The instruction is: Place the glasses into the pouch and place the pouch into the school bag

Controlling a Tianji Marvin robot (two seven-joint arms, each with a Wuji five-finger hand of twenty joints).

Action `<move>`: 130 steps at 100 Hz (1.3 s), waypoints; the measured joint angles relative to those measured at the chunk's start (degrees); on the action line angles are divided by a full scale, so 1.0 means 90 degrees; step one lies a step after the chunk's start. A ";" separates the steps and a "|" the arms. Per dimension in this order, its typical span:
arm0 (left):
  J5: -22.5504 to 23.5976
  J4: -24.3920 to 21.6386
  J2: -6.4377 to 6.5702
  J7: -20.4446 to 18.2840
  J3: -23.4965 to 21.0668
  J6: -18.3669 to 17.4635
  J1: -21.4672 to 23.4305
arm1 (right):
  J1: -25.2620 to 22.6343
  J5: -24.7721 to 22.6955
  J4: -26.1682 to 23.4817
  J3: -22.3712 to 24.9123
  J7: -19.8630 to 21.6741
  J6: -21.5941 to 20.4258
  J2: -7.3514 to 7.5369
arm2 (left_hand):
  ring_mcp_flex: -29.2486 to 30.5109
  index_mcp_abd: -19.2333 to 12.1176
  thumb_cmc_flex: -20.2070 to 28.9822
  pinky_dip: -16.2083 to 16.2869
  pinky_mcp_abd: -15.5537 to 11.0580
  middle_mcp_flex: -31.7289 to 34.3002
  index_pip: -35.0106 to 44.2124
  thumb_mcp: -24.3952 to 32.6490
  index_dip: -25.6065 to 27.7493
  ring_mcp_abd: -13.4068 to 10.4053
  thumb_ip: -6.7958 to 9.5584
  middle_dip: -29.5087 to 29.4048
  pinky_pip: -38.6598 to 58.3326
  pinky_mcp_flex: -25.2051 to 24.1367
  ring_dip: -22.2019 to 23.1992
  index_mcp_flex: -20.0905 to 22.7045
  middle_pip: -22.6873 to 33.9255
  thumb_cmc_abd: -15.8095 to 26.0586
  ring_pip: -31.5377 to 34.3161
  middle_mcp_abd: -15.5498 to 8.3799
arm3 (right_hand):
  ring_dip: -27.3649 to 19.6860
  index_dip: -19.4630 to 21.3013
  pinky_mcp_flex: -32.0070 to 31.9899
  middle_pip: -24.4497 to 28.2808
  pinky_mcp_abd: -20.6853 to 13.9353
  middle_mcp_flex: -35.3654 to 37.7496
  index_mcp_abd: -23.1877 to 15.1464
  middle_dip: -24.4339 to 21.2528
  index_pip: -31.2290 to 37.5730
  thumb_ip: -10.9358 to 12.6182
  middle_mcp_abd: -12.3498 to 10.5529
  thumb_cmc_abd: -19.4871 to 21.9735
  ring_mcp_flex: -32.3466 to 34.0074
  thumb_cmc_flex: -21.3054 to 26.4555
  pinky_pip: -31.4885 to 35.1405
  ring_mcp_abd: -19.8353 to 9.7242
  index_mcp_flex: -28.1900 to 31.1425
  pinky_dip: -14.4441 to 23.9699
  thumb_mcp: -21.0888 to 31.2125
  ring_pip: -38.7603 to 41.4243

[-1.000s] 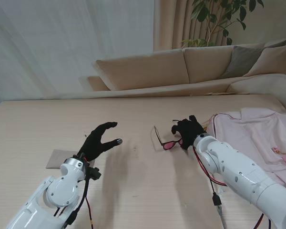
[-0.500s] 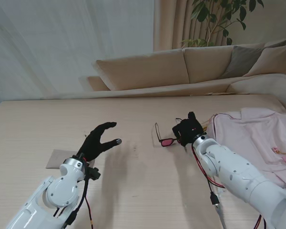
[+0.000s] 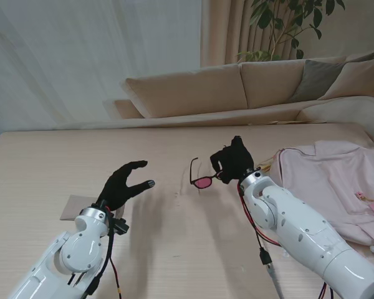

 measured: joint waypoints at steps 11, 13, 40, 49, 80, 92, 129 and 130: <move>0.0145 -0.0100 0.0000 0.0035 -0.0050 0.0204 0.0070 | -0.0185 0.0024 -0.0356 0.0188 -0.0091 -0.0010 -0.0027 | 0.0247 0.0026 0.0000 0.0009 0.0072 0.0317 0.0229 0.0001 0.0141 0.0080 0.0000 0.0162 0.0000 0.0000 0.0145 0.0341 0.0085 -0.0006 0.0159 0.0009 | -0.0059 0.0000 0.0075 0.0000 0.0070 0.0063 0.0026 0.0044 0.0000 -0.0001 0.0055 -0.0054 0.0065 0.0000 0.0007 0.0050 0.0000 0.0023 0.0000 0.0007; 0.0168 -0.0116 -0.0001 0.0072 -0.0051 0.0258 0.0082 | -0.0216 0.0024 -0.0420 0.0220 -0.0103 -0.0018 -0.0031 | 0.0306 0.0028 0.0000 0.0013 0.0087 0.0406 0.0292 0.0002 0.0221 0.0085 0.0000 0.0213 0.0000 0.0000 0.0210 0.0398 0.0121 -0.0010 0.0289 0.0026 | -0.0059 0.0000 0.0077 0.0000 0.0070 0.0063 0.0026 0.0049 0.0000 -0.0001 0.0055 -0.0055 0.0065 0.0000 0.0007 0.0051 0.0000 0.0025 0.0000 0.0007; 0.0155 -0.0592 0.0086 -0.0925 -0.0274 0.1184 0.0305 | -0.0760 0.0177 -0.1492 0.0736 -0.0159 -0.0290 -0.0106 | 0.0895 0.0101 -0.0005 0.0083 0.0182 0.1271 0.0505 -0.0004 0.0995 0.0399 0.0000 0.0758 -0.0240 -0.0008 0.0680 0.1055 0.0329 -0.0010 0.0692 0.0245 | -0.0120 0.0000 0.0078 0.0000 0.0130 0.0063 0.0078 0.0128 0.0000 -0.0002 0.0120 -0.0054 0.0065 0.0000 0.0017 0.0120 0.0000 0.0063 0.0000 0.0071; -0.0136 -0.0583 0.0173 -0.1111 -0.0233 0.1202 0.0279 | -0.0882 0.0177 -0.1743 0.0842 -0.0160 -0.0515 -0.0122 | 0.0816 0.0194 -0.0073 0.0083 0.0182 0.1095 0.0145 -0.0081 0.0995 0.0396 0.0000 0.0758 -0.0475 -0.0031 0.0680 0.1054 0.0095 -0.0009 0.0567 0.0245 | -0.0121 0.0002 0.0078 0.0000 0.0130 0.0064 0.0104 0.0134 0.0000 -0.0001 0.0130 -0.0023 0.0065 0.0000 0.0081 0.0129 0.0000 0.0066 0.0000 0.0079; -0.0122 -0.0169 0.0292 -0.1432 0.0140 0.1035 -0.0180 | -0.1226 0.0106 -0.2513 0.0987 -0.0021 -0.0890 -0.0101 | 0.0432 0.0343 -0.0063 0.0249 0.0183 0.0286 -0.0620 -0.0269 0.0307 0.0238 0.0000 0.0514 -0.1085 -0.0045 0.0579 0.0575 -0.0139 -0.0487 0.0143 0.0239 | -0.0131 0.0067 0.0078 0.0000 0.0131 0.0064 0.0166 0.0208 0.0006 -0.0011 0.0198 0.0106 0.0065 0.0074 0.0085 0.0192 0.0000 0.0130 0.0000 0.0093; -0.0067 -0.0066 0.0270 -0.1191 0.0300 0.0980 -0.0301 | -0.1198 0.0097 -0.2541 0.0815 0.0002 -0.0898 -0.0089 | 0.0444 0.0416 0.0016 0.0357 0.0183 0.0286 -0.0503 -0.0340 0.0285 0.0237 0.0000 0.0472 -0.1091 0.0005 0.0579 0.0508 -0.0134 -0.0746 0.0143 0.0240 | -0.0132 0.0068 0.0078 0.0000 0.0131 0.0064 0.0168 0.0209 0.0006 -0.0011 0.0199 0.0106 0.0065 0.0074 0.0086 0.0193 0.0000 0.0131 0.0000 0.0095; 0.0291 -0.0400 0.0261 -0.1218 0.0238 0.0878 -0.0149 | -0.1042 -0.0061 -0.2533 0.0462 0.0068 -0.0869 -0.0091 | 0.0462 0.0423 0.0255 0.0484 0.0183 0.0286 -0.0175 -0.0338 0.0284 0.0237 0.0000 0.0472 -0.1235 0.0062 0.0579 0.0428 0.0000 -0.1271 0.0143 0.0240 | -0.0149 0.0084 0.0084 0.0000 0.0131 0.0064 0.0168 0.0261 0.0028 -0.0011 0.0200 0.0112 0.0065 0.0074 0.0163 0.0202 0.0000 0.0138 0.0000 0.0145; 0.0292 -0.0404 0.0262 -0.1219 0.0238 0.0875 -0.0147 | -0.1040 -0.0069 -0.2534 0.0459 0.0071 -0.0871 -0.0091 | 0.0463 0.0423 0.0255 0.0486 0.0183 0.0286 -0.0175 -0.0338 0.0284 0.0237 0.0000 0.0472 -0.1235 0.0062 0.0579 0.0428 0.0000 -0.1271 0.0143 0.0239 | -0.0149 0.0084 0.0084 0.0000 0.0131 0.0064 0.0168 0.0261 0.0035 -0.0011 0.0200 0.0113 0.0065 0.0074 0.0163 0.0203 0.0000 0.0138 0.0000 0.0146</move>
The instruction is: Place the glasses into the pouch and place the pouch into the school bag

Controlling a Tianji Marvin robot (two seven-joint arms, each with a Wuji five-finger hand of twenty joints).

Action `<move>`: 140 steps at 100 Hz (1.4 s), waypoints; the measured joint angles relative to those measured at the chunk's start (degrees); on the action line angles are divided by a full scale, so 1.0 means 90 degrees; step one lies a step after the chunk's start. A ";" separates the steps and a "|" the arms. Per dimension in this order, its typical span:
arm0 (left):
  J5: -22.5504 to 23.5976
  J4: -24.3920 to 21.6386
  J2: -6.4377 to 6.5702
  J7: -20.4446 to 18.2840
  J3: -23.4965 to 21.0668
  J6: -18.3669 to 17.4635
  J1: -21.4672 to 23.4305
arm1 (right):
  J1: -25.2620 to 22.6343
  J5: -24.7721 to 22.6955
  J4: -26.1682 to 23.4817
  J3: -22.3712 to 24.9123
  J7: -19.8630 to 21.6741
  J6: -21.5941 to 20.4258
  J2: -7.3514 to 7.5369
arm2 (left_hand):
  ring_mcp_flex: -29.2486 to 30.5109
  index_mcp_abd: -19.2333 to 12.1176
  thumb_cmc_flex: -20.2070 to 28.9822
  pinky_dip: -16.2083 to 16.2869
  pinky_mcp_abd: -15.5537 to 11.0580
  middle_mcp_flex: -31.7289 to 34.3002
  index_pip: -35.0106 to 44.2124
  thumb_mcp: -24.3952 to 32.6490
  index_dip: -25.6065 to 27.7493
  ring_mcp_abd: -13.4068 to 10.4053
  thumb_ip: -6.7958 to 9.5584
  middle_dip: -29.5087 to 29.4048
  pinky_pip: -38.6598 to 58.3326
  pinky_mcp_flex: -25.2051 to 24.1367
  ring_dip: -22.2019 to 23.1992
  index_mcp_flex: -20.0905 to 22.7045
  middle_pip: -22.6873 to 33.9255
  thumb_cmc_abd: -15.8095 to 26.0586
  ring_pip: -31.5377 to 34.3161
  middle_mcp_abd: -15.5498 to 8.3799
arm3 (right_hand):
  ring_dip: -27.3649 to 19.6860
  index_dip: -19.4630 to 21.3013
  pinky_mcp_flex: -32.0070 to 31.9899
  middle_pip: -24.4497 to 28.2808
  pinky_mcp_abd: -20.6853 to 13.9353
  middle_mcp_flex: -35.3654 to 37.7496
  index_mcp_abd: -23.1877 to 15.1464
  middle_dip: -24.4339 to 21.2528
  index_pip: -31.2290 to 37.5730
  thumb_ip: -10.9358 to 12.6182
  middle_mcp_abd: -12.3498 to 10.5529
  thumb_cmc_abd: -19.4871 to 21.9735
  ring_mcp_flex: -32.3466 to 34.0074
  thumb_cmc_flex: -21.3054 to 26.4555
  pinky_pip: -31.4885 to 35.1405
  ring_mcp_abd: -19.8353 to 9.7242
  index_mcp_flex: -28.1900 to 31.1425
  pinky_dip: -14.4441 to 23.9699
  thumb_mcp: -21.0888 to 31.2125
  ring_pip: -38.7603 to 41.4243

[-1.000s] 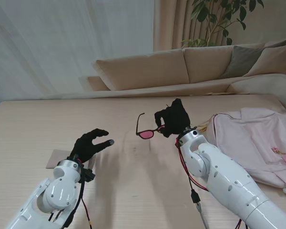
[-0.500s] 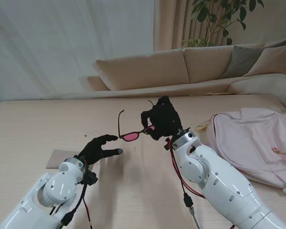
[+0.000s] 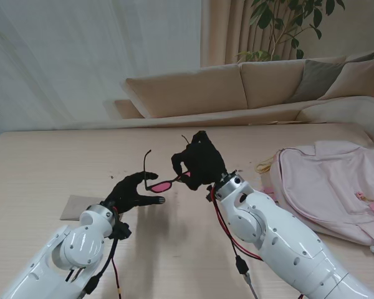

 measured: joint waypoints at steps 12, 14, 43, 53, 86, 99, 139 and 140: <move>-0.0022 -0.0009 0.0003 0.0011 0.0023 -0.0063 -0.0001 | 0.0028 -0.0078 -0.0026 -0.0020 0.0041 -0.0037 0.0009 | 0.0097 0.0002 0.0000 0.0014 0.0063 0.0000 0.0021 0.0000 0.0023 0.0000 0.0000 0.0000 -0.0003 0.0029 0.0000 0.0000 0.0003 -0.0001 0.0000 0.0000 | 0.0000 0.0002 0.0004 0.0000 0.0000 0.0000 0.0000 0.0001 0.0008 0.0000 0.0004 0.0000 0.0000 0.0000 0.0003 0.0009 0.0000 0.0002 0.0000 0.0002; -0.0029 -0.0009 0.0003 0.0023 0.0035 -0.0073 -0.0005 | 0.0033 -0.0088 -0.0031 -0.0024 0.0047 -0.0045 0.0011 | 0.0115 0.0002 0.0000 0.0021 0.0063 0.0003 0.0056 0.0000 0.0025 0.0000 0.0000 0.0000 -0.0003 0.0053 0.0000 0.0000 0.0006 -0.0001 0.0000 0.0000 | 0.0000 0.0002 0.0005 0.0000 0.0000 0.0000 0.0000 0.0001 0.0008 0.0000 0.0005 0.0000 0.0000 0.0000 0.0004 0.0010 0.0000 0.0002 0.0000 0.0002; -0.0019 0.0098 -0.0057 0.0482 0.0194 -0.0235 -0.0088 | 0.0118 -0.0170 -0.0061 -0.0126 0.0108 -0.0077 0.0036 | 0.0442 -0.0106 0.0000 0.0243 0.0142 0.0271 0.0476 0.0026 0.0333 0.0006 0.0000 0.0052 -0.0002 0.0199 0.0000 0.0012 0.0188 0.0015 0.0156 -0.0092 | -0.0001 0.0055 0.0010 0.0000 0.0000 0.0000 0.0000 0.0002 0.0019 0.0000 0.0038 0.0005 -0.0001 0.0000 0.0010 0.0043 0.0000 0.0005 0.0001 0.0006; 0.0102 0.0125 -0.0091 0.0636 0.0225 -0.0242 -0.0097 | 0.0122 -0.0186 -0.0062 -0.0127 0.0120 -0.0093 0.0036 | 0.0591 -0.0280 -0.0008 0.0307 0.0142 0.0271 0.0489 0.0098 0.0335 0.0005 0.0000 0.0053 0.0207 0.0225 0.0007 0.0013 0.0188 0.0180 0.0246 -0.0168 | -0.0001 0.0067 0.0010 0.0000 0.0000 0.0000 0.0001 0.0025 0.0019 0.0000 0.0060 0.0039 -0.0001 0.0000 0.0011 0.0064 0.0000 0.0005 0.0001 0.0009; -0.0032 0.0059 -0.0207 0.0863 0.0087 -0.0050 0.0038 | 0.0067 -0.0269 -0.0072 0.0013 -0.0048 0.0010 0.0032 | 0.0620 -0.0489 -0.0007 0.0312 0.0149 0.0432 0.0486 0.0229 0.0336 0.0009 0.0000 0.0054 0.0620 0.0227 0.0035 0.0031 0.0186 0.0185 0.0374 -0.0171 | -0.0002 0.0145 0.0089 0.0069 0.0000 0.0000 0.0016 0.0106 0.0019 0.0000 0.0121 0.0073 -0.0001 0.0000 0.0081 0.0138 0.0000 0.0021 0.0001 0.0088; -0.0020 -0.0010 -0.0197 0.0844 0.0075 0.0105 0.0078 | 0.0052 -0.0316 -0.0072 0.0068 -0.0112 0.0015 0.0039 | 0.0705 -0.0448 -0.0018 0.0312 0.0232 0.0491 0.0543 0.0229 0.0336 0.0075 0.0000 0.0054 0.0685 0.0226 0.0035 0.0107 0.0186 0.0164 0.0378 -0.0171 | -0.0003 0.0157 0.0144 0.0077 0.0000 0.0000 0.0017 0.0108 0.0019 0.0000 0.0133 0.0073 -0.0001 0.0000 0.0086 0.0153 0.0000 0.0075 0.0001 0.0136; 0.0131 -0.0113 -0.0222 0.1024 0.0135 0.0354 0.0109 | 0.0212 -0.0652 0.0007 -0.0044 -0.0149 -0.0090 0.0138 | 0.0357 0.0177 -0.0098 -0.0061 0.0552 -0.0079 -0.0050 0.0218 -0.0049 0.0154 0.0000 0.0054 0.0687 0.0226 0.0002 0.0000 0.0157 -0.0258 0.0226 0.0050 | -0.0006 0.0235 0.0150 0.0085 0.0000 0.0000 0.0017 0.0108 0.0019 0.0000 0.0150 0.0074 -0.0001 0.0000 0.0097 0.0170 0.0000 0.0079 0.0002 0.0144; 0.0136 -0.0113 -0.0222 0.1025 0.0138 0.0354 0.0108 | 0.0218 -0.0669 0.0009 -0.0050 -0.0148 -0.0103 0.0142 | 0.0357 0.0178 -0.0098 -0.0063 0.0552 -0.0079 -0.0055 0.0218 -0.0053 0.0154 0.0000 0.0054 0.0687 0.0226 0.0002 0.0000 0.0157 -0.0258 0.0226 0.0072 | -0.0006 0.0235 0.0151 0.0087 0.0000 0.0000 0.0017 0.0108 0.0019 0.0000 0.0150 0.0075 -0.0001 0.0000 0.0099 0.0170 0.0000 0.0079 0.0001 0.0144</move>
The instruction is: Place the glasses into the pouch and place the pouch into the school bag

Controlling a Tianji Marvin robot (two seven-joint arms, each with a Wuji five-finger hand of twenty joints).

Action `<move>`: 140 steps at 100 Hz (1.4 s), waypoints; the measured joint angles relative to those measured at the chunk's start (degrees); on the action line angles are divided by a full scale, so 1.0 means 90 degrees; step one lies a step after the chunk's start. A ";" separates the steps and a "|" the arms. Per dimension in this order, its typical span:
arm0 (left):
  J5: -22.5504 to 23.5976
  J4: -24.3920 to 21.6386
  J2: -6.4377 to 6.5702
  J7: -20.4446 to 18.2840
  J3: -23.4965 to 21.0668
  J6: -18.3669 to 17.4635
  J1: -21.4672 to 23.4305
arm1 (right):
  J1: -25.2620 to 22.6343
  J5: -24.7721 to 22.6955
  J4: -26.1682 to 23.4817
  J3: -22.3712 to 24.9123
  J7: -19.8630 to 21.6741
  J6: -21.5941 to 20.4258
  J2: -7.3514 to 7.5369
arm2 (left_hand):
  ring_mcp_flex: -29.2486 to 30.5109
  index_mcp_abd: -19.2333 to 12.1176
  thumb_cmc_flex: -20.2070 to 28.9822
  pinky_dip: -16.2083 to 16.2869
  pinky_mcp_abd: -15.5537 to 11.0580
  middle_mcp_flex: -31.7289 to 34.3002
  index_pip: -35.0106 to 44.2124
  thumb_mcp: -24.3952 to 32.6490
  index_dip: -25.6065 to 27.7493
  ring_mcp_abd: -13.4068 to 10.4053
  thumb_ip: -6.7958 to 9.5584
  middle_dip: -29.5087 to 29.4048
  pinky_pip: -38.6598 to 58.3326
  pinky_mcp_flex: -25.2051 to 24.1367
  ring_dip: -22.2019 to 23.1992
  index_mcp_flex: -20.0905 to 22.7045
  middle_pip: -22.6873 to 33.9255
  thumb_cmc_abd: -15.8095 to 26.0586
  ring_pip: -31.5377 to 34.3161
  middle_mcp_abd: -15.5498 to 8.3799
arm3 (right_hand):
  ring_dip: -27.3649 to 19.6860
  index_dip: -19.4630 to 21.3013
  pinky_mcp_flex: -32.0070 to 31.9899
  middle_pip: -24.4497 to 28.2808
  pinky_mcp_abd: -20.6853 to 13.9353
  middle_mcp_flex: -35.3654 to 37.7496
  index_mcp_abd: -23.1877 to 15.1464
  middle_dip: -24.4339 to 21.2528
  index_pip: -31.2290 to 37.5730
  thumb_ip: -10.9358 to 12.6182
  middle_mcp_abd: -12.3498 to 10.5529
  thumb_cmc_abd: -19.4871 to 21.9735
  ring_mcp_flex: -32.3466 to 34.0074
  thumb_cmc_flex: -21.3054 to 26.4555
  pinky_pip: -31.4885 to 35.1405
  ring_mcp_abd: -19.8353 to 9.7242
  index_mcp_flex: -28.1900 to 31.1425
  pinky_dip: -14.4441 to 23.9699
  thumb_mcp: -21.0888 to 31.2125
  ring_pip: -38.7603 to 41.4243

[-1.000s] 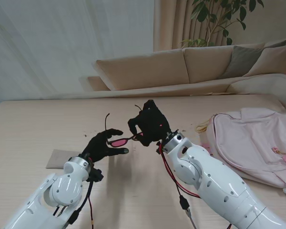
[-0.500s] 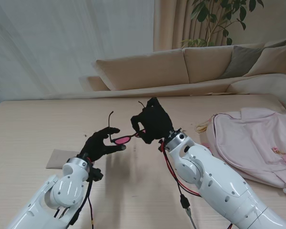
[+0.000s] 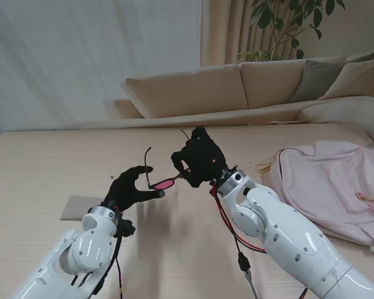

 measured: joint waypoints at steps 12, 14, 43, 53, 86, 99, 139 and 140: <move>0.0011 0.0001 0.0019 -0.0154 0.0020 0.0000 -0.0029 | 0.0061 -0.0141 0.0007 -0.0063 0.0001 -0.0105 0.0038 | 0.0000 0.0080 0.0000 -0.0013 0.0005 0.0000 -0.0009 0.0000 -0.0045 0.0000 0.0000 0.0000 -0.0003 -0.0007 0.0000 0.0008 0.0000 -0.0002 0.0000 0.0002 | 0.0000 0.0004 0.0000 0.0055 0.0000 0.0000 0.0000 0.0000 0.0000 0.0000 0.0001 0.0002 0.0000 0.0000 0.0049 0.0000 0.0000 0.0001 0.0000 0.0010; 0.0010 0.0005 0.0025 -0.0174 0.0030 0.0000 -0.0040 | 0.0069 -0.0145 0.0007 -0.0072 0.0004 -0.0113 0.0041 | 0.0000 0.0080 0.0000 -0.0013 0.0006 0.0000 -0.0011 0.0000 -0.0070 0.0000 0.0000 0.0000 -0.0003 -0.0007 0.0000 0.0008 0.0000 -0.0003 0.0000 0.0002 | 0.0000 0.0004 0.0000 0.0056 0.0000 0.0000 0.0000 0.0000 0.0000 0.0000 0.0001 0.0002 0.0000 0.0000 0.0049 0.0000 0.0000 0.0002 0.0000 0.0010; -0.0052 0.0149 0.0064 -0.0329 0.0205 -0.0158 -0.0241 | 0.0142 -0.0171 -0.0003 -0.0177 0.0039 -0.0147 0.0061 | 0.0001 0.0073 0.0017 -0.0066 0.0009 0.0007 0.0058 0.0112 -0.0089 0.0000 0.0000 0.0000 -0.0137 -0.0010 -0.0001 0.0012 0.0003 -0.0004 0.0000 0.0002 | 0.0000 0.0005 0.0004 0.0059 0.0000 0.0000 0.0000 0.0000 -0.0001 0.0000 0.0002 0.0004 0.0000 0.0000 0.0052 0.0000 0.0000 0.0005 0.0000 0.0010; 0.0003 0.0234 0.0088 -0.0353 0.0322 -0.0210 -0.0340 | 0.0143 -0.0157 -0.0003 -0.0190 0.0039 -0.0123 0.0053 | 0.0050 -0.0139 0.0099 0.0057 0.0009 0.0010 0.0411 0.0500 0.0193 0.0000 0.0000 0.0022 -0.0144 0.0012 -0.0001 -0.0009 0.0018 -0.0004 0.0000 -0.0164 | 0.0000 0.0006 0.0016 0.0059 0.0000 0.0000 0.0000 0.0000 -0.0011 0.0000 0.0003 0.0004 0.0000 0.0000 0.0054 0.0001 0.0000 0.0005 0.0000 0.0011; 0.0065 0.0698 0.0033 0.0034 0.0797 -0.0444 -0.0755 | 0.0108 -0.0024 -0.0028 -0.0214 0.0077 -0.0015 0.0023 | 0.1418 -0.0781 0.0189 0.0145 -0.0030 0.1146 0.1575 0.2769 0.1070 -0.0013 0.0000 0.0380 0.0716 0.0235 0.0453 0.0305 0.0641 0.0000 0.1066 -0.0398 | 0.0000 0.0026 0.0081 0.0061 0.0000 0.0000 0.0085 0.0000 -0.0018 0.0000 0.0015 0.0004 0.0000 -0.0001 0.0058 0.0013 0.0000 0.0008 0.0000 0.0018; -0.0092 0.0803 -0.0061 0.0239 0.0860 -0.0503 -0.0819 | 0.0106 -0.0029 -0.0028 -0.0224 0.0087 -0.0021 0.0023 | 0.2204 -0.1084 0.0886 0.0132 -0.0036 0.2277 0.2218 0.2345 0.1219 0.0008 0.0000 0.0573 0.1335 0.0481 0.0644 0.1218 0.0911 0.0192 0.1654 -0.0402 | 0.0000 0.0061 0.0082 0.0063 0.0000 0.0000 0.0099 0.0000 -0.0019 0.0000 0.0016 0.0063 0.0000 -0.0001 0.0059 0.0014 0.0000 0.0010 0.0000 0.0021; -0.0152 0.0820 -0.0166 0.0537 0.0815 -0.0432 -0.0784 | 0.0107 -0.0339 -0.0123 -0.0211 0.0444 -0.0033 0.0106 | 0.3294 -0.1230 0.1653 0.0575 -0.0013 0.4035 0.2777 0.1291 0.0843 0.0393 -0.0011 0.1452 0.2888 0.1196 0.0896 0.2437 0.1043 0.0600 0.2641 -0.0287 | 0.0534 0.0332 -0.0588 0.0145 -0.0086 -0.2270 -0.0248 0.0010 -0.0791 0.0427 -0.0173 0.1810 -0.1461 -0.1042 -0.0101 -0.0268 -0.2119 -0.0014 -0.0338 -0.0398; -0.0139 0.0824 -0.0170 0.0571 0.0815 -0.0425 -0.0783 | 0.0095 -0.0352 -0.0138 -0.0195 0.0470 -0.0039 0.0112 | 0.3294 -0.1230 0.1653 0.0584 -0.0012 0.4071 0.2774 0.1292 0.0866 0.0393 -0.0012 0.1453 0.2890 0.1205 0.0896 0.2437 0.1043 0.0600 0.2642 -0.0239 | 0.0544 0.0414 -0.0640 0.0134 -0.0088 -0.2460 -0.0170 0.0003 -0.0894 0.0602 -0.0196 0.1946 -0.1578 -0.1178 -0.0112 -0.0289 -0.2255 -0.0070 -0.0406 -0.0405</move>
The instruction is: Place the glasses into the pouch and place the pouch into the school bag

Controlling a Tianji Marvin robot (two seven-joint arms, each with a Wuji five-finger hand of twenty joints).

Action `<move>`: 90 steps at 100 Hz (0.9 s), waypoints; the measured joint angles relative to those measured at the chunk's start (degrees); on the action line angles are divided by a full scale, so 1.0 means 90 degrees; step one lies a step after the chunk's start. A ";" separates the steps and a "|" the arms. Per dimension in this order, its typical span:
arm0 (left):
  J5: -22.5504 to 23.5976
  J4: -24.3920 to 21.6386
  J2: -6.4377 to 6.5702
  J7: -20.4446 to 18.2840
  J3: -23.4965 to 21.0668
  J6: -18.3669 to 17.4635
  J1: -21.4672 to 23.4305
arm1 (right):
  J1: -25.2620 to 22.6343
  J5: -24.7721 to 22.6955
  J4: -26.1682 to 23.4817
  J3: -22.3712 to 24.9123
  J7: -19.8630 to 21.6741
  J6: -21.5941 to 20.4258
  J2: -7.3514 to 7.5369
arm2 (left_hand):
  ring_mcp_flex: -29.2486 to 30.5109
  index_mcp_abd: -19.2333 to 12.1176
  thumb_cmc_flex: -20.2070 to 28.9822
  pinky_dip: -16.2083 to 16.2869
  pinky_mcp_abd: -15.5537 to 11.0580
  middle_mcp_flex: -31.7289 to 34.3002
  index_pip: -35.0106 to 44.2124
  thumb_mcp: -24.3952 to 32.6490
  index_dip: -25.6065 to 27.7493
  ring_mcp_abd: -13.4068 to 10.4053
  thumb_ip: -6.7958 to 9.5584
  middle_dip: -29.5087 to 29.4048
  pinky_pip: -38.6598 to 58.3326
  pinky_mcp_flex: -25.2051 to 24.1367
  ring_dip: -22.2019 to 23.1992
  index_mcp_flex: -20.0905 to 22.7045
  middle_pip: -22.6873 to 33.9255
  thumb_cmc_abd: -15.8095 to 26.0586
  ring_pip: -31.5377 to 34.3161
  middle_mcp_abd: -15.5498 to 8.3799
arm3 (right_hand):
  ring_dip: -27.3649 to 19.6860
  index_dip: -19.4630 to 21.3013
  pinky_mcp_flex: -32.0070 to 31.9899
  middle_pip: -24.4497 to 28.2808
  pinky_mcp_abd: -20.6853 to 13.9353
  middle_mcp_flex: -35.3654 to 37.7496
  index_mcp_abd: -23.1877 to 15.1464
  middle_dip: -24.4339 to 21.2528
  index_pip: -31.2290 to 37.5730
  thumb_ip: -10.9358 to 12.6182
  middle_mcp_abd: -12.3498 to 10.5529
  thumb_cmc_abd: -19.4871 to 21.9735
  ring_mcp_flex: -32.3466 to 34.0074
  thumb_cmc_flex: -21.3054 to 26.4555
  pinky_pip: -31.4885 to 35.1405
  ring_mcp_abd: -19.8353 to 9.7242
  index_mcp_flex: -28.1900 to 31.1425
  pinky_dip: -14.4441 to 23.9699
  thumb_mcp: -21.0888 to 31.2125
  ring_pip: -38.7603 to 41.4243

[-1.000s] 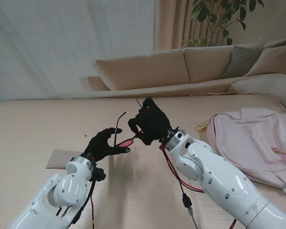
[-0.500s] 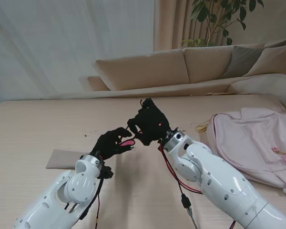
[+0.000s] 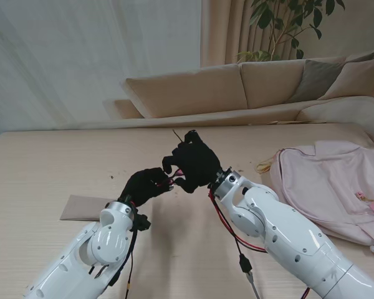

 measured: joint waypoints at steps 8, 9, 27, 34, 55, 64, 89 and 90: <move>0.0089 0.0011 -0.0021 0.0105 -0.0020 0.0052 0.0011 | -0.0117 -0.0063 -0.0128 0.0170 0.0143 -0.0061 0.0031 | 0.0000 0.0004 0.0000 0.0076 0.0001 0.0022 -0.0039 0.0000 0.0070 0.0000 -0.0001 0.0065 0.0143 0.0049 0.0002 0.0123 0.0006 0.0001 0.0004 0.0010 | 0.0050 0.0303 -0.0262 -0.0078 -0.0053 -0.1244 0.0287 -0.0190 -0.0450 0.0805 -0.0027 0.0756 -0.0705 -0.0552 -0.0299 -0.0124 -0.1025 -0.0238 -0.0403 -0.0314; 0.0104 0.0011 -0.0023 0.0106 -0.0026 0.0058 0.0014 | -0.0136 -0.0065 -0.0147 0.0199 0.0158 -0.0070 0.0034 | 0.0000 0.0004 0.0000 0.0104 0.0001 0.0022 -0.0041 0.0000 0.0084 0.0001 -0.0001 0.0066 0.0149 0.0049 0.0002 0.0123 0.0006 0.0001 0.0005 0.0011 | 0.0051 0.0303 -0.0266 -0.0078 -0.0053 -0.1374 0.0292 -0.0225 -0.0460 0.0804 -0.0034 0.0854 -0.0786 -0.0612 -0.0349 -0.0147 -0.1158 -0.0250 -0.0517 -0.0337; 0.0656 -0.0045 -0.0016 0.0095 -0.0182 0.0117 0.0125 | -0.0509 0.0007 -0.0451 0.0762 0.0181 -0.0204 0.0035 | 0.0067 0.0004 0.0000 0.0208 0.0001 0.0090 -0.0125 0.0000 0.0137 0.0006 -0.0001 0.0068 0.0308 0.0052 0.0002 0.0188 0.0006 0.0001 0.0069 0.0068 | 0.0053 -0.0096 -0.0345 -0.0373 -0.0102 -0.2723 0.0772 -0.0573 -0.0702 0.1173 -0.0093 0.2338 -0.1376 -0.1071 -0.1075 -0.0372 -0.2403 -0.0697 -0.2166 -0.0658; 0.0826 -0.0077 0.0014 0.0101 -0.0238 0.0094 0.0177 | -0.0655 0.0302 -0.0602 0.0997 0.0286 -0.0159 0.0023 | 0.0067 0.0004 0.0000 0.0209 0.0001 0.0090 -0.0169 0.0000 0.0199 0.0006 -0.0001 0.0068 0.0310 0.0052 0.0002 0.0189 0.0006 0.0001 0.0070 0.0068 | 0.0027 -0.0227 -0.0352 -0.0491 -0.0102 -0.2856 0.0922 -0.0648 -0.0702 0.1359 -0.0093 0.3076 -0.1568 -0.1067 -0.1204 -0.0374 -0.2403 -0.0800 -0.3410 -0.0830; 0.1343 -0.0148 0.0102 0.0155 -0.0322 -0.0016 0.0280 | -0.0697 0.1281 -0.0736 0.1289 0.0932 0.0835 -0.0079 | 0.0067 -0.0030 -0.0003 0.0223 0.0001 0.0103 -0.0192 0.0000 0.0294 0.0006 -0.0002 0.0068 0.0322 0.0052 0.0004 0.0190 0.0006 0.0002 0.0087 0.0010 | -0.0272 -0.0757 -0.0427 -0.1327 -0.0095 -0.2610 0.1872 -0.0932 -0.1335 0.1667 0.0362 0.3460 -0.1568 -0.1740 -0.1759 0.0069 -0.1787 -0.1050 -0.4141 -0.1346; 0.1584 -0.0182 0.0145 0.0180 -0.0335 -0.0081 0.0309 | -0.0715 0.2198 -0.0884 0.1412 0.1775 0.1051 -0.0110 | 0.0067 -0.0184 -0.0006 0.0228 -0.0011 0.0103 -0.0261 -0.0059 0.0356 0.0006 -0.0003 0.0080 0.0379 0.0052 0.0037 0.0191 0.0006 0.0002 0.0221 -0.0004 | -0.0478 -0.0994 -0.0446 -0.1725 -0.0095 -0.2617 0.2083 -0.1114 -0.1770 0.1665 0.0466 0.3533 -0.1692 -0.2153 -0.2430 0.0155 -0.1729 -0.1128 -0.4164 -0.1752; 0.2114 -0.0239 0.0255 0.0193 -0.0331 -0.0264 0.0334 | -0.0537 0.2186 -0.0922 0.1096 0.2270 0.1647 -0.0074 | 0.0067 -0.0399 -0.0013 0.0281 -0.0064 0.0101 -0.0324 -0.0198 0.0508 -0.0018 -0.0010 0.0226 0.0431 0.0052 0.0236 0.0192 0.0227 0.0007 0.0526 -0.0095 | -0.0835 -0.1316 -0.0526 -0.2330 -0.0232 -0.2864 0.2445 -0.1305 -0.2217 0.1664 0.0502 0.3637 -0.1992 -0.2560 -0.3303 0.0156 -0.1733 -0.0588 -0.4131 -0.2442; 0.2111 -0.0239 0.0258 0.0195 -0.0328 -0.0271 0.0333 | -0.0523 0.2195 -0.0922 0.1073 0.2304 0.1661 -0.0072 | 0.0067 -0.0399 -0.0013 0.0281 -0.0065 0.0101 -0.0323 -0.0198 0.0509 -0.0018 -0.0010 0.0226 0.0447 0.0052 0.0237 0.0192 0.0227 0.0007 0.0529 -0.0095 | -0.0840 -0.1321 -0.0526 -0.2323 -0.0232 -0.2864 0.2445 -0.1313 -0.2224 0.1665 0.0502 0.3637 -0.1997 -0.2560 -0.3356 0.0156 -0.1732 -0.0582 -0.4124 -0.2455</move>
